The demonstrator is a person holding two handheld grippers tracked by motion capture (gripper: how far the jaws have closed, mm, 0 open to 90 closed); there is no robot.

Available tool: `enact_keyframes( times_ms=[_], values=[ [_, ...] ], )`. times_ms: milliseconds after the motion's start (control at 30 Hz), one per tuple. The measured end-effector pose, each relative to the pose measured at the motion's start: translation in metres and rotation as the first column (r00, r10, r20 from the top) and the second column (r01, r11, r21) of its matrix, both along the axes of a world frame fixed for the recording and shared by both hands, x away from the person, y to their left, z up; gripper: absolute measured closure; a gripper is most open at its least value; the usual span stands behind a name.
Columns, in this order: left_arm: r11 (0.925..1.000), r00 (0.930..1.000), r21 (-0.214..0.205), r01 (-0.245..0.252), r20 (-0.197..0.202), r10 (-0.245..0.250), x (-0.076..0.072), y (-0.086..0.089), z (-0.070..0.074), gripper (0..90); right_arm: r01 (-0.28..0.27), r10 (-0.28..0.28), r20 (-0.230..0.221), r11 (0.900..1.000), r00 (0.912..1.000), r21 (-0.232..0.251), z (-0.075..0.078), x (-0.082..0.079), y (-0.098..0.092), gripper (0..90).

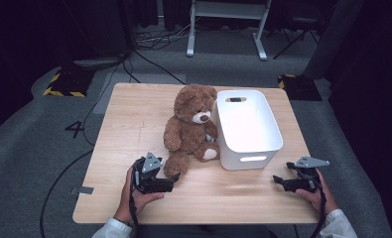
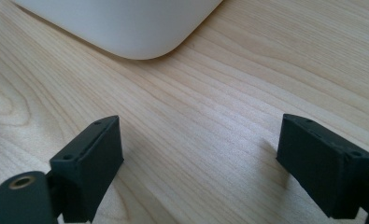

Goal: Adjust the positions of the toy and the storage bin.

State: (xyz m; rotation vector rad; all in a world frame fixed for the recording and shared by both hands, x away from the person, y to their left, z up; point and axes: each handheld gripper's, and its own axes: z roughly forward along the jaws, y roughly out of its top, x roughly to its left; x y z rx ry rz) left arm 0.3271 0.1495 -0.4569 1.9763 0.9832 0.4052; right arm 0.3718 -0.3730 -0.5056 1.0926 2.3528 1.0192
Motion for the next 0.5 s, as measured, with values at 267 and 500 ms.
enact_keyframes(
  times_ms=[267,500],
  values=[
    [0.9996,0.9998,-0.024,-0.018,0.008,0.018,0.016,0.014,0.014,15.7,0.002,-0.002,0.000,1.0000,1.0000,0.003,0.000,0.000,0.000,14.0],
    [0.9992,0.9997,-0.034,0.023,-0.005,-0.023,0.038,0.012,0.028,15.8,0.002,-0.002,0.000,1.0000,1.0000,0.002,0.000,0.000,0.000,14.0]
  ],
)
